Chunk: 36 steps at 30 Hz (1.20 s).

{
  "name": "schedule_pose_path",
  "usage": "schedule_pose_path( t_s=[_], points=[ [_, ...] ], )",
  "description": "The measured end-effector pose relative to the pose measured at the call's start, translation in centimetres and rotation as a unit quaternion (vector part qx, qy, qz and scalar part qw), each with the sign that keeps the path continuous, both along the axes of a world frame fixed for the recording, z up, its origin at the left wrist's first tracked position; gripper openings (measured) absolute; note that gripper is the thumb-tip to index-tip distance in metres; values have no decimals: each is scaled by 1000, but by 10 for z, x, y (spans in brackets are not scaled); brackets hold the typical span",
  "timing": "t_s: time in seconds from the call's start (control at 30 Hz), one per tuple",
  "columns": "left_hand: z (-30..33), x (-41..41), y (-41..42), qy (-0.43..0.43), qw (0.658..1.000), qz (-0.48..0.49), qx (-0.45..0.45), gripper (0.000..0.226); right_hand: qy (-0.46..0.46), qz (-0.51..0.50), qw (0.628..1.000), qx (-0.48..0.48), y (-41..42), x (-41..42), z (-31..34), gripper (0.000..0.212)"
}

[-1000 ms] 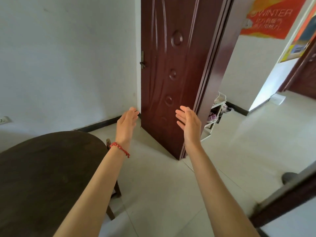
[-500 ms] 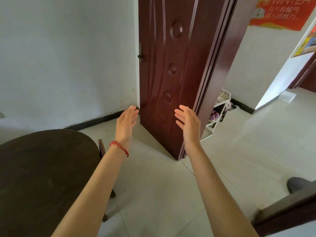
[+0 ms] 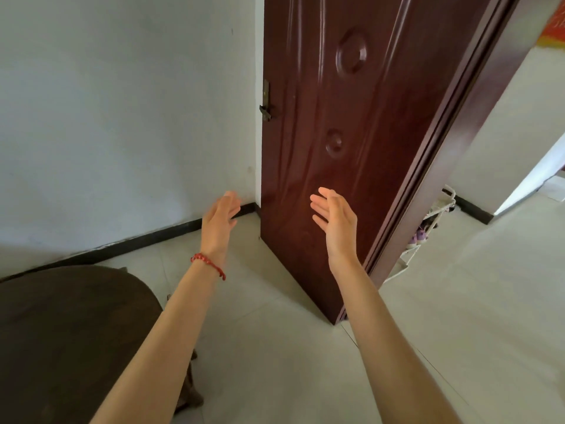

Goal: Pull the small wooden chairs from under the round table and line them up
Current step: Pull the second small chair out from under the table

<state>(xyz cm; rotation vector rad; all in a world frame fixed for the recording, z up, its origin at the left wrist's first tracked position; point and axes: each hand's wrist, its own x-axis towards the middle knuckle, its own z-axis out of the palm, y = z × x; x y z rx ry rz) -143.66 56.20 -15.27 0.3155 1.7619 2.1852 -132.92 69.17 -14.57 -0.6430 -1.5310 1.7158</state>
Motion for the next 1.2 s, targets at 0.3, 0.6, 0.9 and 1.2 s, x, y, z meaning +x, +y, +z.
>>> schedule_pose_path(
  t_s=[0.3, 0.6, 0.9, 1.2],
  points=[
    [-5, -100, 58, 0, 999, 29, -19, 27, -7, 33, 999, -14, 67, -109, -5, 28],
    [-17, -187, 120, -11, 992, 129, -1, 28, -9, 119, 993, -17, 142, -218, -13, 24],
    [-15, -243, 136, -32, 962, 270, 7, 27, -39, 257, 965, -7, 175, -324, -3, 22],
    [-41, -244, 55, -65, 900, 431, -22, 41, -61, 436, 898, -6, 89, -393, -31, 22]
  ],
)
